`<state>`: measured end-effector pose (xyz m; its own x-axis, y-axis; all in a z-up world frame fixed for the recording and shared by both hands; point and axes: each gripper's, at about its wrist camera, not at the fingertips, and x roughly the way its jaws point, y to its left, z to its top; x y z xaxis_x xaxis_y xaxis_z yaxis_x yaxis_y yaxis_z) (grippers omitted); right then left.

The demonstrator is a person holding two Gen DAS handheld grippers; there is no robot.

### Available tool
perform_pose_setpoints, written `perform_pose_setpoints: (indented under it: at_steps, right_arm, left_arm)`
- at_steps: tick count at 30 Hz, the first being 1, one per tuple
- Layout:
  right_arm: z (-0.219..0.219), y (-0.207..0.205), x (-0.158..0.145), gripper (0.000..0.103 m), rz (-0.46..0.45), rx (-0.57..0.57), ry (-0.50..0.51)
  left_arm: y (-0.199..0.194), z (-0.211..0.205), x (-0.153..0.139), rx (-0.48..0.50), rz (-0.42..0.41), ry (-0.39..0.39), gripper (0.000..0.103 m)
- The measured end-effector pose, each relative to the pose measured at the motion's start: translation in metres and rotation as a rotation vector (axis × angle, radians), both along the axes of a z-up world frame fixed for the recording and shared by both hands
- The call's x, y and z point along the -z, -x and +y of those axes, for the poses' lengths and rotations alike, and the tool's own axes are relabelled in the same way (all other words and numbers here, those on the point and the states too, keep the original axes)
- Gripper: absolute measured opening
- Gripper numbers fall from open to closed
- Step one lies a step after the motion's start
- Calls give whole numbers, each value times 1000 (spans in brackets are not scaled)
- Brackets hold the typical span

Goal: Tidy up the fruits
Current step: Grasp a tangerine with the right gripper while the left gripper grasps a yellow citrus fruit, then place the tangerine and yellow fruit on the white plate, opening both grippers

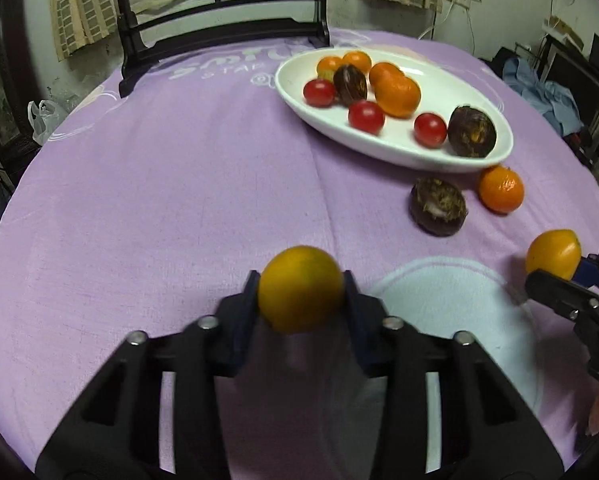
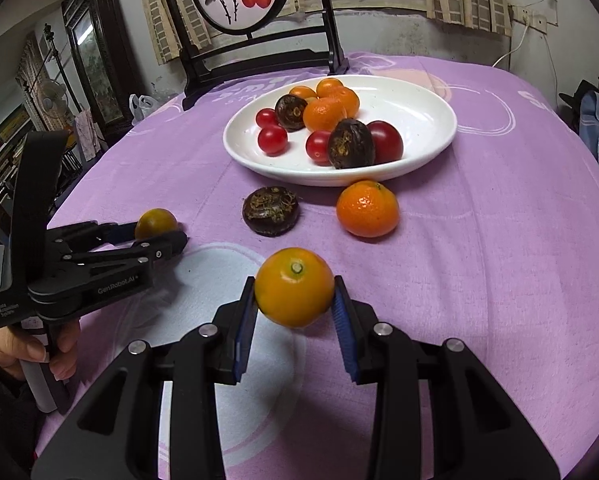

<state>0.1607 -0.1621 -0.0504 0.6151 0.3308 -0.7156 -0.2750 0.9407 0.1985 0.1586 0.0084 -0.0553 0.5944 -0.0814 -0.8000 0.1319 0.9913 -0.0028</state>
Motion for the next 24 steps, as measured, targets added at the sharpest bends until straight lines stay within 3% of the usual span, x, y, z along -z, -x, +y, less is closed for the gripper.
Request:
perform_pose_setpoints:
  at_steps: [6, 13, 19, 24]
  right_arm:
    - [-2, 3, -7, 37, -31, 1, -19]
    - [-8, 7, -42, 37, -146, 7, -49]
    - [-15, -27, -67, 37, -222, 41, -13]
    - [-13, -75, -62, 37, -207, 74, 34]
  left_arm:
    - [9, -7, -13, 29, -24, 23, 39]
    - [16, -11, -62, 29, -110, 115, 39]
    - [-21, -28, -81, 42, -129, 109, 39]
    - [-69, -39, -67, -10, -93, 105, 39]
